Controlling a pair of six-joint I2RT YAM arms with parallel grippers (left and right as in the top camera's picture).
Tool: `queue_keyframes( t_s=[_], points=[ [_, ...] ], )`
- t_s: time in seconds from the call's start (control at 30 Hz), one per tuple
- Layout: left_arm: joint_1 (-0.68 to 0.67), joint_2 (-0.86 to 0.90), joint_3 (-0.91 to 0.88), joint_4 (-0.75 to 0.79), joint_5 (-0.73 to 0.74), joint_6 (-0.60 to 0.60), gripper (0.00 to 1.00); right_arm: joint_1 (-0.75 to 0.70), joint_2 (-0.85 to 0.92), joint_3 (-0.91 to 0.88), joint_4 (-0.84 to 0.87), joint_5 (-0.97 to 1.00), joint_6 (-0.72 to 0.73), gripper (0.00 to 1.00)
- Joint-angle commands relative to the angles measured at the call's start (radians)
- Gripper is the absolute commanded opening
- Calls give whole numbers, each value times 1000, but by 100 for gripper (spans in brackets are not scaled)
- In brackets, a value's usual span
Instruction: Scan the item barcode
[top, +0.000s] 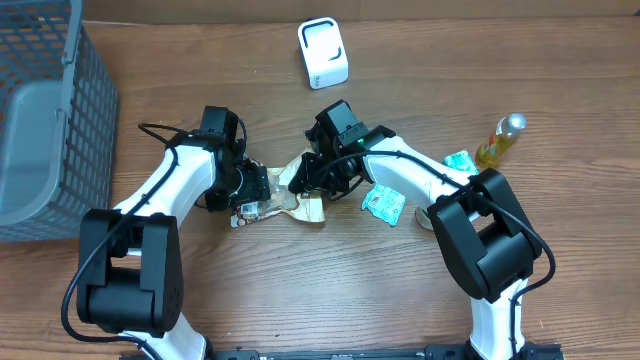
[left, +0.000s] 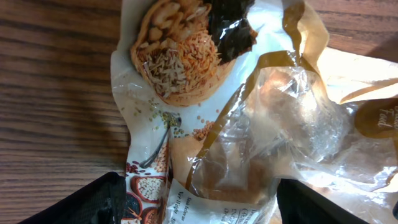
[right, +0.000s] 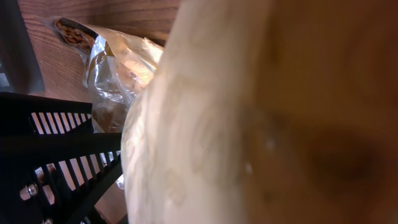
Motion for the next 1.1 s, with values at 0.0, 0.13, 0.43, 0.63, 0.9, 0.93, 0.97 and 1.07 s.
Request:
queue_keyframes(
  t_s=[0.0,0.13,0.43,0.63,0.9,0.93,0.97,1.07],
  points=[
    [-2,0,12,-9,4,16,81,9,2,-1,-2,0,-16,19],
    [-1,-1,123,-82,3,17,80,9,2,-1,-12,0,-15,18],
    [29,-1,488,-221,-113,42,82,9,2,-1,-11,0,-15,13],
    [103,1,539,-211,-309,41,93,9,2,-1,-7,0,-15,13],
    [191,1,538,-246,-337,42,99,9,2,-1,-8,0,-15,14],
    [191,1,538,-246,-336,42,100,9,2,-1,-8,-1,-15,15],
    [191,1,538,-246,-336,42,100,9,2,0,-8,0,-15,16],
    [188,1,538,-246,-336,42,100,9,2,0,-6,0,-15,19]
  ],
)
